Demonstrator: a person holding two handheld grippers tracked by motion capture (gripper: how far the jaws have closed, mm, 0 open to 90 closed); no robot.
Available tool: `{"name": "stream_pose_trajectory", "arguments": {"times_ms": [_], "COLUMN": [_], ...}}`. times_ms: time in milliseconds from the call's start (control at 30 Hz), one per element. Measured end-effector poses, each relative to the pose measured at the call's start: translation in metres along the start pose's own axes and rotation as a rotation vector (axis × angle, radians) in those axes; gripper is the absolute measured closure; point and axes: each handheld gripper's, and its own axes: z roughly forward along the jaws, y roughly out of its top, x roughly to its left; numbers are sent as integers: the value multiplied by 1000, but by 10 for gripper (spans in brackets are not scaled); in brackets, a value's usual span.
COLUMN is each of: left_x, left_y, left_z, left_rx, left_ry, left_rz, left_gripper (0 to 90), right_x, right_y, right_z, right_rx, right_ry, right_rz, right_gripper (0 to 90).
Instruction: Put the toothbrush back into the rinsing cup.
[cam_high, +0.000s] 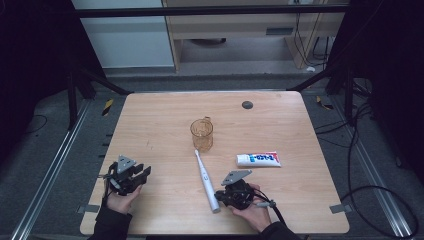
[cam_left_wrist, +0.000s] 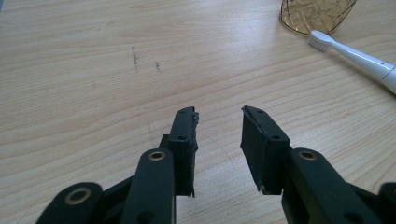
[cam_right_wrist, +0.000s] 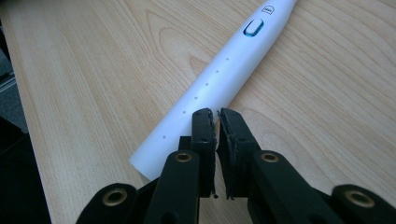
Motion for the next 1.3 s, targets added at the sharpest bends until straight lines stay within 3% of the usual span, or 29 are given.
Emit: {"name": "stream_pose_trajectory", "arguments": {"times_ms": [967,1300], "left_x": [-3,-13], "left_y": [0,1], "left_z": [1,3], "left_rx": [4,17], "left_ry": [-8,-52], "left_rz": [7,22], "left_gripper": [651,716], "right_x": [11,6], "right_y": [4,6], "right_z": [8,-1], "right_rx": [-5,-40], "right_ry": [27,2], "right_rz": [-28,-16], "right_gripper": [841,834]}}
